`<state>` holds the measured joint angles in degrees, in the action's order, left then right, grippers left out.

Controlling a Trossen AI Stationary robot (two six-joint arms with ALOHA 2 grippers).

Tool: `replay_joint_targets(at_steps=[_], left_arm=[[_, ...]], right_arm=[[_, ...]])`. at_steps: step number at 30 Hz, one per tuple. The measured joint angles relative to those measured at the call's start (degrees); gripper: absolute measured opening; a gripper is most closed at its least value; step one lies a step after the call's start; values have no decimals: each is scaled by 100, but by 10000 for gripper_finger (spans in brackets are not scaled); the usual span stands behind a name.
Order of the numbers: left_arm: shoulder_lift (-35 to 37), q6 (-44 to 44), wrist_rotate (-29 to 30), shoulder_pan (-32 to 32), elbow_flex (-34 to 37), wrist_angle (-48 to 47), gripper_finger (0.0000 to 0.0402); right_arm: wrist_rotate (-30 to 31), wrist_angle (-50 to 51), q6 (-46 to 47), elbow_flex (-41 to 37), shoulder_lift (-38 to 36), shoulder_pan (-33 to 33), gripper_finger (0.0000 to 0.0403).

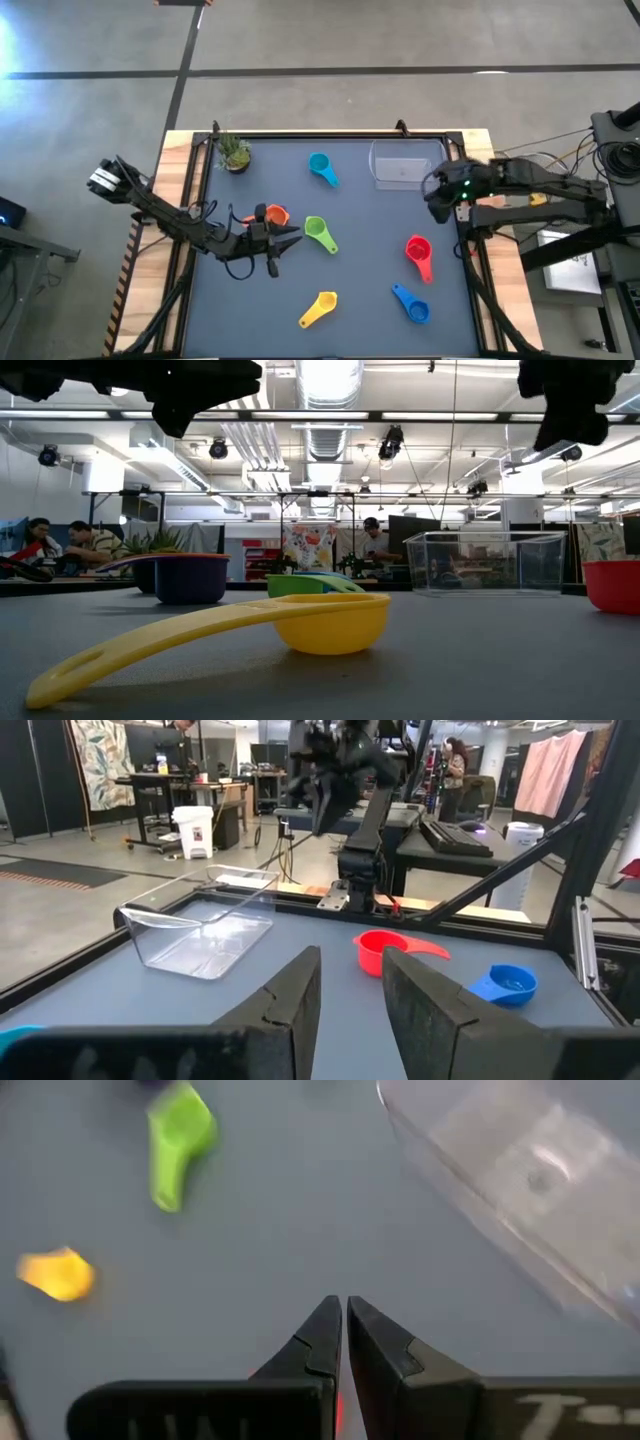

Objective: Nest measuring cups in basket
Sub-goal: Stack the red measuring cup on top of the orange measuring cup

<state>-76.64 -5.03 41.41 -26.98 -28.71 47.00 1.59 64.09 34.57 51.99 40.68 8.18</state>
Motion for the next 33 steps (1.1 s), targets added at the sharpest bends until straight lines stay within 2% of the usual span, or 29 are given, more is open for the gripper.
replay_joint_targets(at_steps=[12,17,26,29,33], left_arm=[[0,-44,-1,0,11,-42,90],[11,-167,-2,-4,26,-45,90],[22,-170,-3,-4,26,-51,90],[22,-197,-3,-4,26,-97,90],[22,-210,-5,-4,26,-100,90]], right_arm=[[1,-162,1550,-813,180,-1068,13],[319,-617,1717,-818,420,-1672,13],[284,-613,1552,-818,1143,-2372,13],[229,-609,1514,-818,1395,-2527,13],[-229,-588,1613,-818,1766,-2576,22]])
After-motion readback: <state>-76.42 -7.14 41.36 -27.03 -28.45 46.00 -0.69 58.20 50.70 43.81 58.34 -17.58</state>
